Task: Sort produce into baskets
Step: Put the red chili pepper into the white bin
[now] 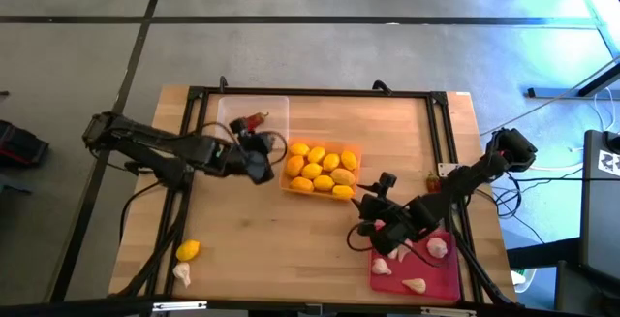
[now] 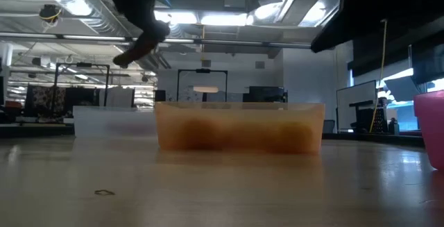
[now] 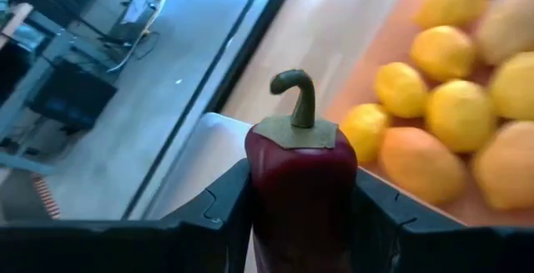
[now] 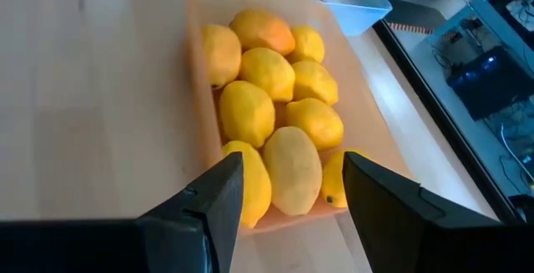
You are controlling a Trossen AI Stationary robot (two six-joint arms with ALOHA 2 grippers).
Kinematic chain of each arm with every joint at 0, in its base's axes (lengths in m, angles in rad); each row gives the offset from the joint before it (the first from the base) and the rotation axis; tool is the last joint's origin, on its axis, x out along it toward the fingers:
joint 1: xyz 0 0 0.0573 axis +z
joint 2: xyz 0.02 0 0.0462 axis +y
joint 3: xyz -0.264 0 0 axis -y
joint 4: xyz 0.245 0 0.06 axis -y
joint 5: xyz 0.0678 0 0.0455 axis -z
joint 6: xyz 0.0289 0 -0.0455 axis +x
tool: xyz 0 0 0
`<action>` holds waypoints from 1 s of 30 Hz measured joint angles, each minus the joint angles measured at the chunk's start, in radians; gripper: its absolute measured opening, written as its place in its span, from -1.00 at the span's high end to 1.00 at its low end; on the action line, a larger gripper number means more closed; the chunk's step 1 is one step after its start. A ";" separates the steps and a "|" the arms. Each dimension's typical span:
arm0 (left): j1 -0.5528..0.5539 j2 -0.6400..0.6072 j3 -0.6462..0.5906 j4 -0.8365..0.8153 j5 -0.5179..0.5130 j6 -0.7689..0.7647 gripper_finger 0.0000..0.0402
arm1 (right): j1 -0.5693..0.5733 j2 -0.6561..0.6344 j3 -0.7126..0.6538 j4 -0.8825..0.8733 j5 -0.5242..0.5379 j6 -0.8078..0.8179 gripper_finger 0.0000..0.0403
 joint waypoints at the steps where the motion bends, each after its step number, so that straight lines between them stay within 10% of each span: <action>1: 0.030 0.000 0.000 0.011 0.012 0.032 0.31 | -0.009 0.004 0.000 0.009 0.000 0.000 0.02; 18: 0.597 0.001 -0.181 0.424 0.569 0.393 0.31 | -0.051 0.049 -0.001 0.039 0.026 -0.001 0.02; 30: 0.754 0.006 -0.443 0.676 0.641 0.414 0.31 | -0.118 0.049 -0.001 0.072 0.026 -0.002 0.02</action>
